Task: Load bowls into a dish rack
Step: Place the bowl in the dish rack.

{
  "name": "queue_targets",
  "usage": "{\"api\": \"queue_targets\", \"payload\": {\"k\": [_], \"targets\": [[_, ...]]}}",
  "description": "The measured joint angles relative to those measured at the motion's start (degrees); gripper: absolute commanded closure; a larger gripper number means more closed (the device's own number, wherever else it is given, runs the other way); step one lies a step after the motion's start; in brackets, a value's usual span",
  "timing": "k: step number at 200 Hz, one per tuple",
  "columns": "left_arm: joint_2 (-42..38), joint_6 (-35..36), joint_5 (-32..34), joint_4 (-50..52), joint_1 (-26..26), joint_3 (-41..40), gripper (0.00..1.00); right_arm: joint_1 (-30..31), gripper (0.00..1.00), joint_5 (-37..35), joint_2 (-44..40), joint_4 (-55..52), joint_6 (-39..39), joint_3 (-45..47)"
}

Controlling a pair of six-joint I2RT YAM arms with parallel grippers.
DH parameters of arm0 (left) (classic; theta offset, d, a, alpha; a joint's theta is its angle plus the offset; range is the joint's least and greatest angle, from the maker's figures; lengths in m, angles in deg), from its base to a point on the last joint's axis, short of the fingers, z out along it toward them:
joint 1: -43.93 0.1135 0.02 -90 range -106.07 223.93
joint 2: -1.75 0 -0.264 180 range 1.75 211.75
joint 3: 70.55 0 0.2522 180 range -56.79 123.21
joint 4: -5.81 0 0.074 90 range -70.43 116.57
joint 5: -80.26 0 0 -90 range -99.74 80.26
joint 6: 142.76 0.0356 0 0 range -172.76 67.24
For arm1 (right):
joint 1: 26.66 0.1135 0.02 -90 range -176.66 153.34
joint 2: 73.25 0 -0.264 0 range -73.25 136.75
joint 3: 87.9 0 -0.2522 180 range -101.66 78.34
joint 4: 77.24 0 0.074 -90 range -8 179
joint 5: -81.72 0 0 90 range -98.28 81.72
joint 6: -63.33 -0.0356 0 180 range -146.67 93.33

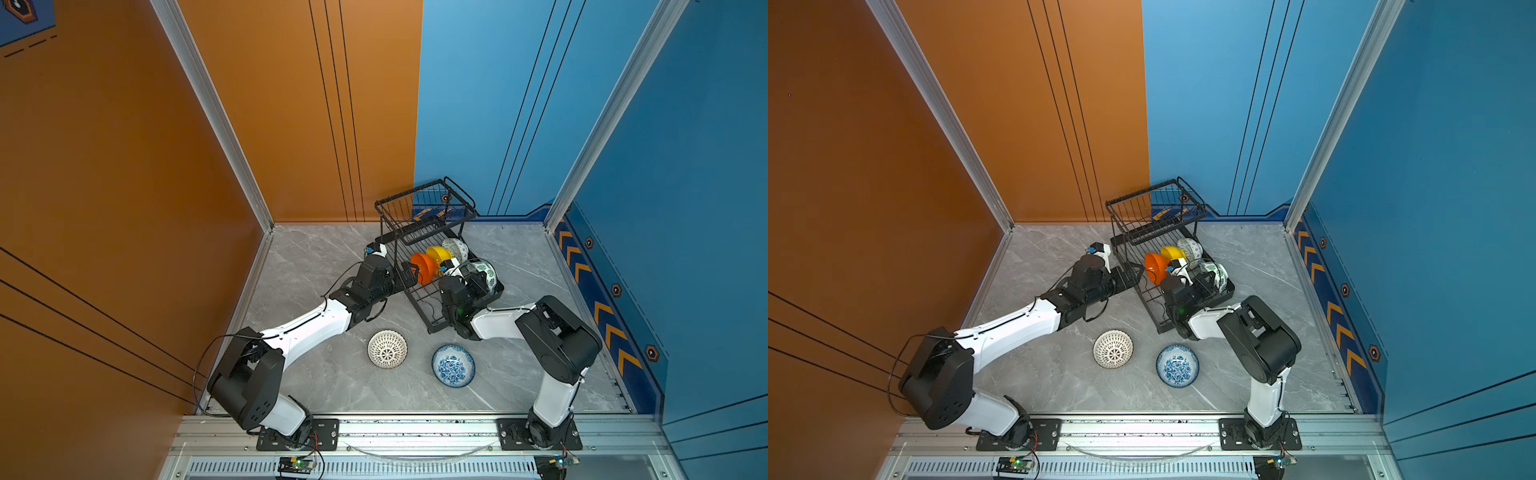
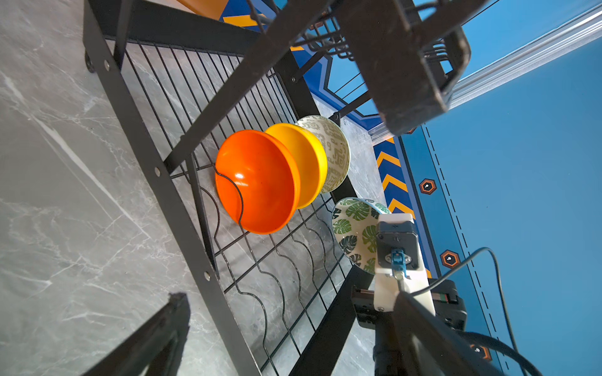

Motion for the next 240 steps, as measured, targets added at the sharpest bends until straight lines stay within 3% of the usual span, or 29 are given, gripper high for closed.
{"api": "queue_targets", "payload": {"k": [60, 151, 240], "targets": [[0.98, 0.0, -0.46, 0.11, 0.68, 0.33, 0.02, 0.13, 1.0, 0.22, 0.02, -1.57, -1.49, 0.22], [0.98, 0.0, -0.7, 0.17, 1.33, 0.33, 0.02, 0.96, 1.0, 1.16, -0.57, -10.32, -12.7, -0.76], [0.98, 0.0, -0.7, 0.17, 1.31, 0.33, 0.02, -0.09, 1.0, 4.04, -2.47, -30.64, -30.25, -5.7]]}}
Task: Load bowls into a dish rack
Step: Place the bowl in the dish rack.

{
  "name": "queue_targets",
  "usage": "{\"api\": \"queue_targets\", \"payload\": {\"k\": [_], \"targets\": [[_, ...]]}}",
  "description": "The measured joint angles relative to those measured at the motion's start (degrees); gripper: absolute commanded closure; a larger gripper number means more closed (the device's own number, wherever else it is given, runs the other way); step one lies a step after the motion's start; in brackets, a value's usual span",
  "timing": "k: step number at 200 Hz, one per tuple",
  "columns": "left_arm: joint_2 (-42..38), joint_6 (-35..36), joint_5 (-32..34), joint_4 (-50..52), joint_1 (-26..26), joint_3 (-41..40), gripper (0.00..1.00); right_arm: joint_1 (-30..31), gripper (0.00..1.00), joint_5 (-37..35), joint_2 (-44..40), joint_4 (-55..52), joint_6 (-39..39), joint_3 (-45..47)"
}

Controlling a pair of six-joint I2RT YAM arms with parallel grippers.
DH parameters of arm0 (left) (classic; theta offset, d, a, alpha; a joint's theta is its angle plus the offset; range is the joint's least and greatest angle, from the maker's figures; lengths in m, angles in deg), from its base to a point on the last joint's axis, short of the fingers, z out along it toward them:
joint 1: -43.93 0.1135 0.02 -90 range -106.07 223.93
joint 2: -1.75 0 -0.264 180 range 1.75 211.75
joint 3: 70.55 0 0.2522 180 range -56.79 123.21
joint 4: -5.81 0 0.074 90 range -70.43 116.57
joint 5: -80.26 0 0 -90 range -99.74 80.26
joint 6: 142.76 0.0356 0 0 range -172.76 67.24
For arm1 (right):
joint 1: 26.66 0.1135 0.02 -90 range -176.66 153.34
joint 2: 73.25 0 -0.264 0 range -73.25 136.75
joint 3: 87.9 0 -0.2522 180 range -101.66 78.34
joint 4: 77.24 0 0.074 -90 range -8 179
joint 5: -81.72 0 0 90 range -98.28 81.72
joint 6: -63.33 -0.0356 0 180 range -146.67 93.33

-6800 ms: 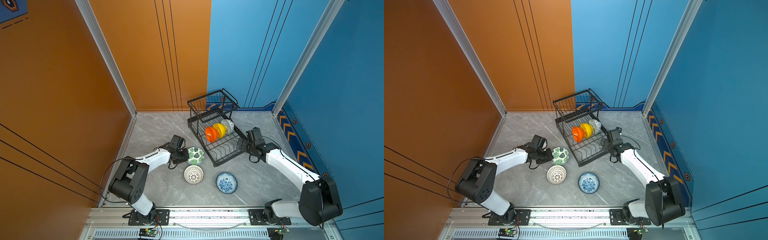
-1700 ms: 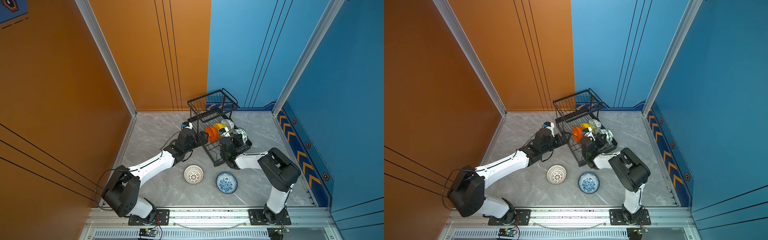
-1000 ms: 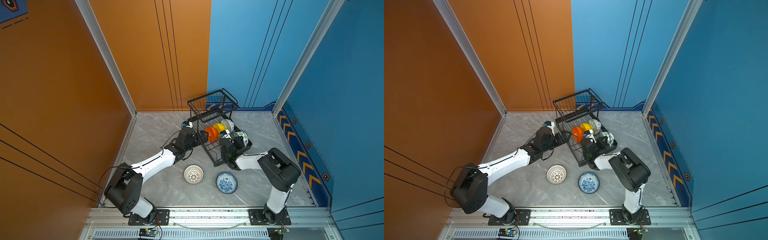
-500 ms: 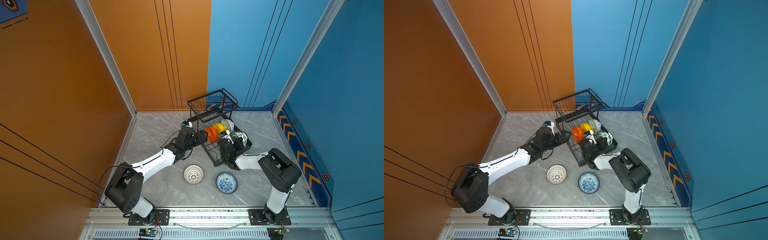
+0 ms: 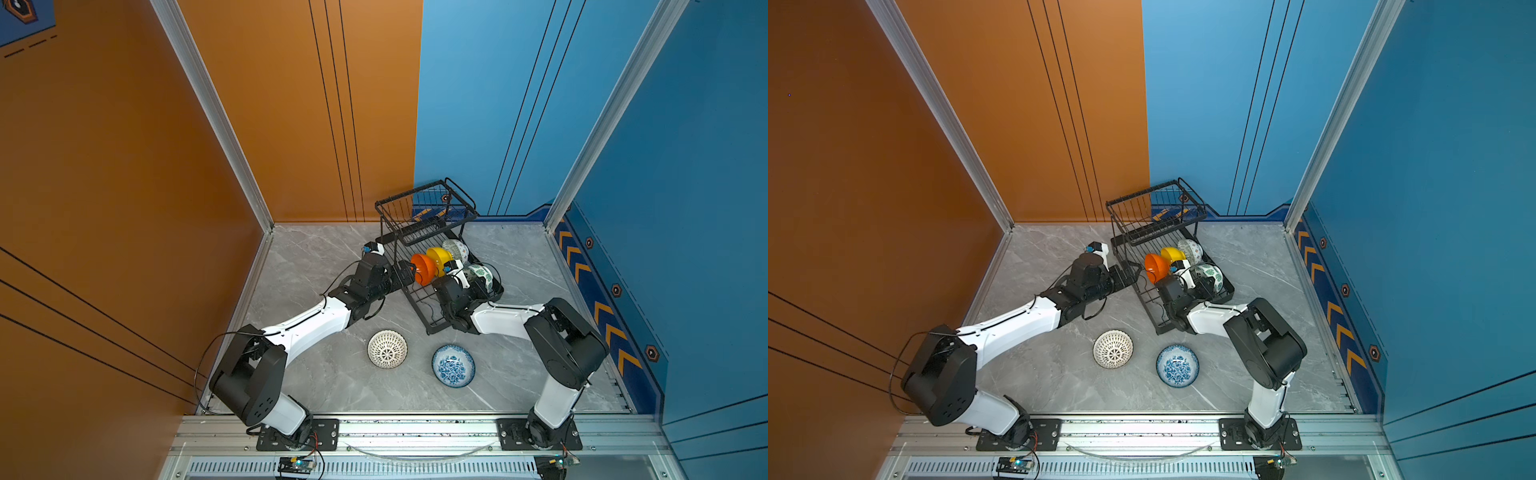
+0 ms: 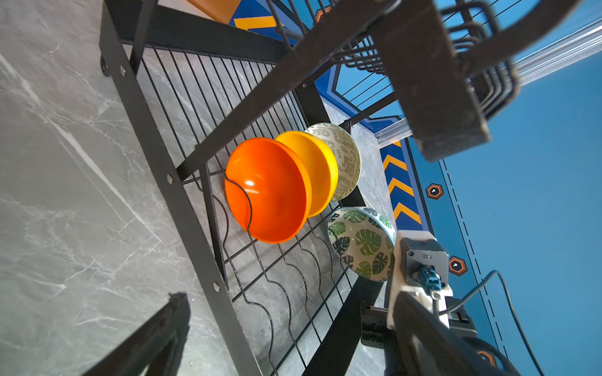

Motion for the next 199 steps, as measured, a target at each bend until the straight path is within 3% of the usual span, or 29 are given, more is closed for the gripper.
{"api": "queue_targets", "payload": {"k": [90, 199], "targets": [[0.0, 0.0, 0.0, 0.0, 0.0, 0.0, 0.02, -1.27, 1.0, 1.05, 0.94, -19.45, -16.94, -7.28], [0.0, 0.42, 0.02, 0.0, 0.0, 0.0, 0.02, -0.02, 1.0, 2.38, 3.15, -29.77, -23.15, -12.02]]}}
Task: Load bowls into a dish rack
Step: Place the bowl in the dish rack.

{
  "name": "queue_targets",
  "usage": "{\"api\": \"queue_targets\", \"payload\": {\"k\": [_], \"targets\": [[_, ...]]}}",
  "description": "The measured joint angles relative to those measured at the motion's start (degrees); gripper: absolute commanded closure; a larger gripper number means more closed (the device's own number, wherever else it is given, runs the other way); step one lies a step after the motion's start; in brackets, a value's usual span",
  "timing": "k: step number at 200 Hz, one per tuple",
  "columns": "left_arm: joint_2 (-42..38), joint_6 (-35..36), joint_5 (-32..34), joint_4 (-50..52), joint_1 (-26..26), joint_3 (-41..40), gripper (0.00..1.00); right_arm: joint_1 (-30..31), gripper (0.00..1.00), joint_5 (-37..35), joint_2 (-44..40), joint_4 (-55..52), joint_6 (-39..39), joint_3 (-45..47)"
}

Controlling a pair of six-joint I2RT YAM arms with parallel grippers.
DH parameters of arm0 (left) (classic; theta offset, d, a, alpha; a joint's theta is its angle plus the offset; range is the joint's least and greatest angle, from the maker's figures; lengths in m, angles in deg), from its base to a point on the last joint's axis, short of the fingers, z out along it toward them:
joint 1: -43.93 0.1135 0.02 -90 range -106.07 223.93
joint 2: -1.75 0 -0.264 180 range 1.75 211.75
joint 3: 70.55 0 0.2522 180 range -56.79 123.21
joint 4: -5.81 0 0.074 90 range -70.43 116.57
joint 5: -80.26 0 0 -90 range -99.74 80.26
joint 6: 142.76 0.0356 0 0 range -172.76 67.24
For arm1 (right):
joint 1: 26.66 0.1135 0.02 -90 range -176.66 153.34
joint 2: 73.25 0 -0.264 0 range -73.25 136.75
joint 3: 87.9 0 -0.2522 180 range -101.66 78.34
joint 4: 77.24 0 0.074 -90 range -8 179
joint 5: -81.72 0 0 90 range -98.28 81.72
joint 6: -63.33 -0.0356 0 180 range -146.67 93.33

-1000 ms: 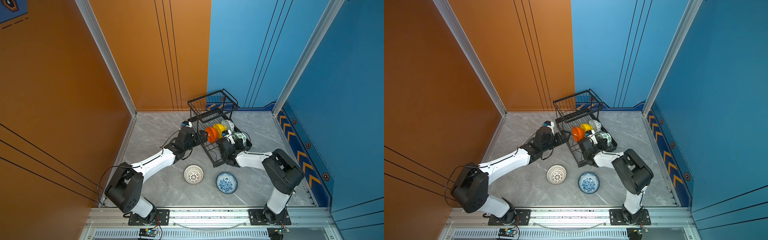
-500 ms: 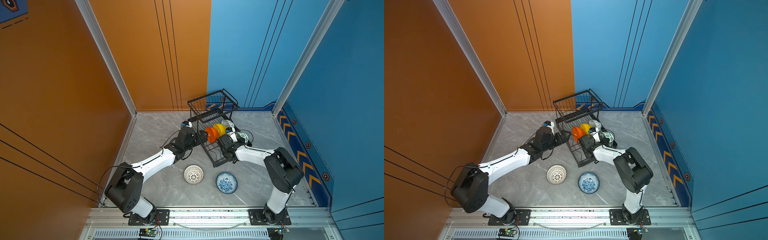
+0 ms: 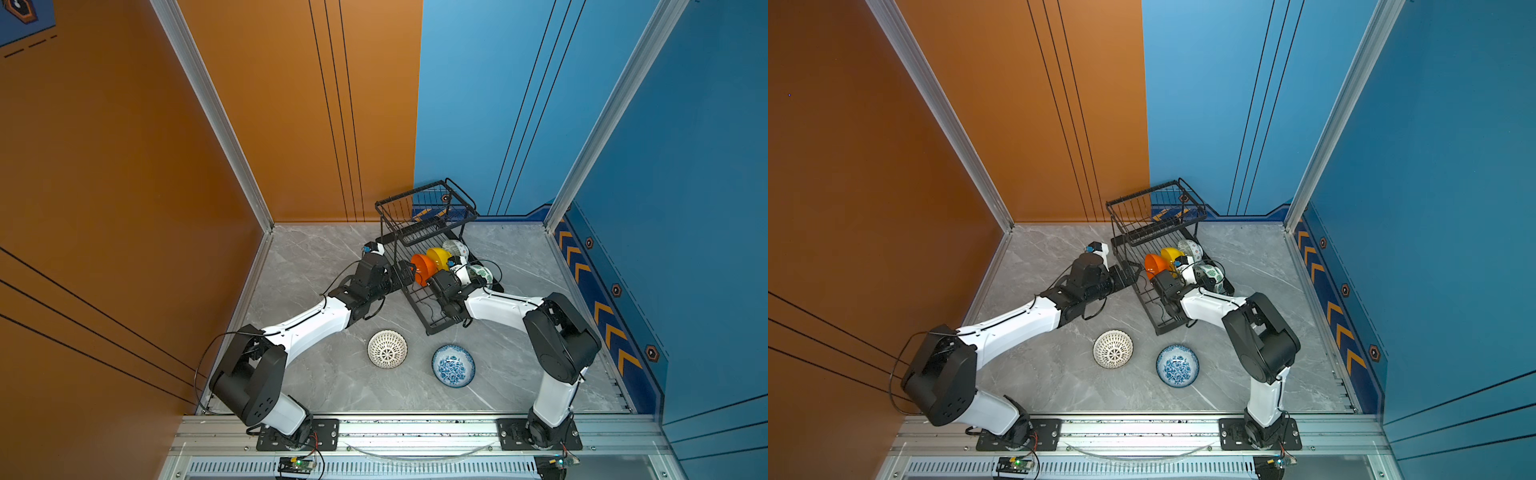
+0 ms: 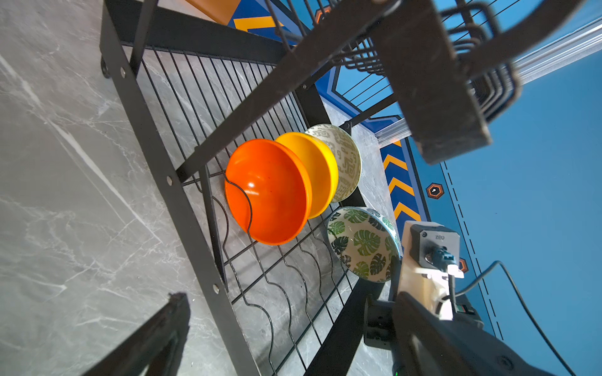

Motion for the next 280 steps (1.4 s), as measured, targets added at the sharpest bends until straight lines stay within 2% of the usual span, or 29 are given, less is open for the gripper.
{"api": "queue_targets", "payload": {"k": [52, 112, 191, 280], "targets": [[0.9, 0.26, -0.24, 0.0, 0.13, 0.79, 0.02, -0.26, 1.0, 1.75, 2.38, -8.39, -7.26, -4.7], [0.94, 0.63, -0.85, 0.02, 0.17, 0.79, 0.02, -0.48, 0.97, 1.53, 2.89, -11.17, -11.63, -5.57], [0.92, 0.63, -1.05, 0.0, 0.17, 0.79, 0.02, -2.89, 0.92, 4.15, 3.04, -12.52, -12.26, -7.26], [0.74, 0.63, -1.05, 0.0, 0.17, 0.79, 0.02, -2.6, 0.87, 5.44, 3.39, -15.41, -12.09, -7.56]]}}
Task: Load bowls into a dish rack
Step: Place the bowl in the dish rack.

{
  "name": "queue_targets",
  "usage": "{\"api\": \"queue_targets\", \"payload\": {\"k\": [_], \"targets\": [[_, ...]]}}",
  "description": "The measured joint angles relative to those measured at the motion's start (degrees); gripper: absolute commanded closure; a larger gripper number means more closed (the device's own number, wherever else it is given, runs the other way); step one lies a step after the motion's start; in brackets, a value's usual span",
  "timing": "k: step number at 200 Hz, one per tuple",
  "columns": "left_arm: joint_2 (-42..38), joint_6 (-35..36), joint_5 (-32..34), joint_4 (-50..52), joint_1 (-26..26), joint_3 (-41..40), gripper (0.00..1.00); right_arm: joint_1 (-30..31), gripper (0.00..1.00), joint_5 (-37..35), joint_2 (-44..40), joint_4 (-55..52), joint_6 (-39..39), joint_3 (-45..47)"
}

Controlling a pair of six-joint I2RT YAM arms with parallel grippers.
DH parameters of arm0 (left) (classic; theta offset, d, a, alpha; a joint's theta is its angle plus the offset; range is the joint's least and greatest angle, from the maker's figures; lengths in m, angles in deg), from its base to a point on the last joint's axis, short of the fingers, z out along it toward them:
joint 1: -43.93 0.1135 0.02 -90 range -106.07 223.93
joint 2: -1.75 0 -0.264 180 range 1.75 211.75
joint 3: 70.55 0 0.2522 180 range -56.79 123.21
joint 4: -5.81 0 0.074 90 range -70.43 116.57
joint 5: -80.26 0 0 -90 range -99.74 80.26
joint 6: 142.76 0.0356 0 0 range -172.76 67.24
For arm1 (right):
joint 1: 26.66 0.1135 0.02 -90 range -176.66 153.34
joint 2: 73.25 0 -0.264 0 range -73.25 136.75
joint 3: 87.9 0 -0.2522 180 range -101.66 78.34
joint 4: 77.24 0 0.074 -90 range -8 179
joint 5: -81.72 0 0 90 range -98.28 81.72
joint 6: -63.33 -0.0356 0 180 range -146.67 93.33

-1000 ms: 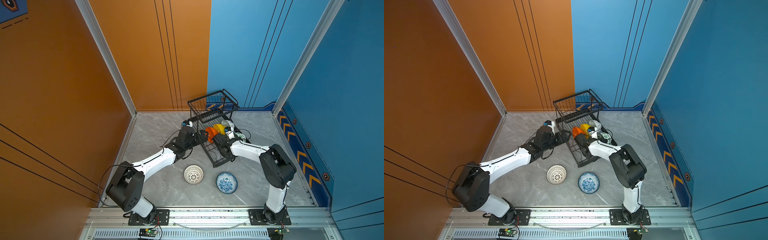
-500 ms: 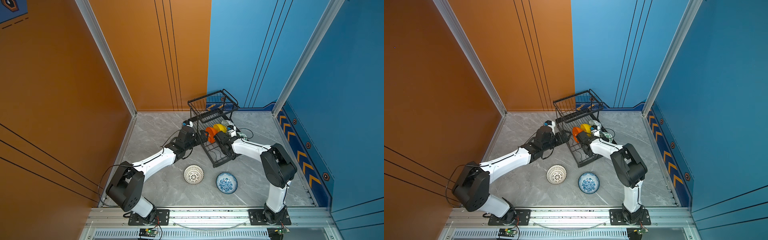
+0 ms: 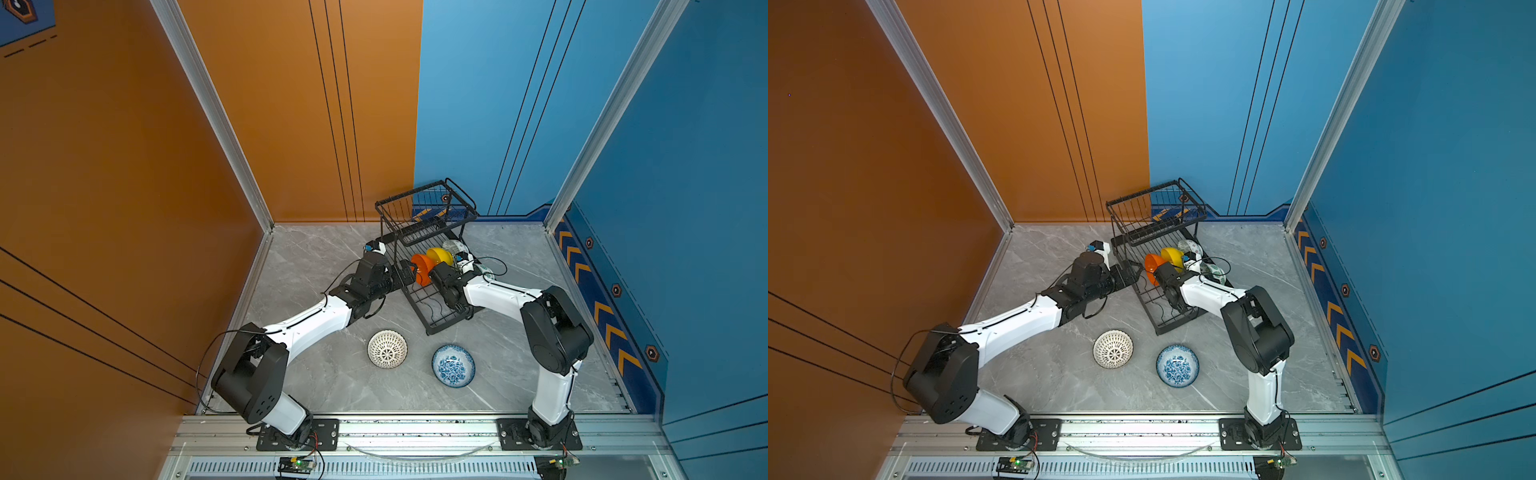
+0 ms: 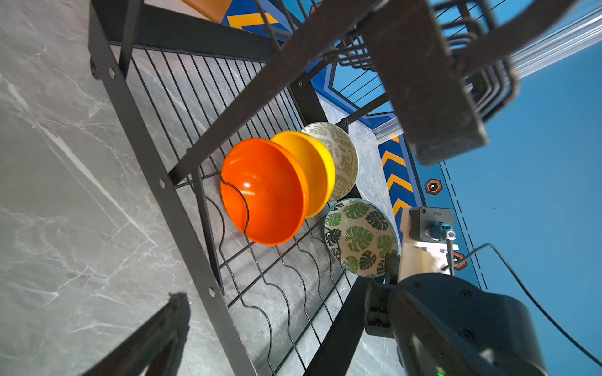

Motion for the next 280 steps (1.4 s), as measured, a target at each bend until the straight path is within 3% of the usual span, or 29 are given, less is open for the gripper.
{"api": "queue_targets", "payload": {"k": [87, 123, 140, 186, 237, 280], "targets": [[-0.57, 0.0, 0.02, 0.0, 0.0, 0.0, 0.02, 0.57, 0.83, 1.09, 0.02, -2.16, 0.02, 0.17], [-0.66, 0.0, 0.02, 0.0, -0.02, 0.0, 0.02, 0.44, 0.76, 1.53, 0.02, -2.91, 0.28, 0.22], [-0.66, 0.0, 0.02, 0.0, -0.02, 0.0, 0.02, 0.33, 0.66, 1.66, 0.02, -3.19, 0.55, 0.22], [-0.66, 0.0, 0.02, 0.02, -0.17, 0.0, 0.02, -0.2, 0.64, 1.66, 0.0, -3.54, 1.16, 0.22], [-0.74, 0.0, 0.07, 0.02, -0.28, 0.0, 0.02, -0.33, 0.42, 1.62, -2.1, -3.67, 1.77, 0.35], [-1.01, 0.04, 0.33, 0.26, -0.94, 0.0, 0.02, -0.37, 0.13, 1.86, -9.16, -3.65, 2.89, 0.87]]}}
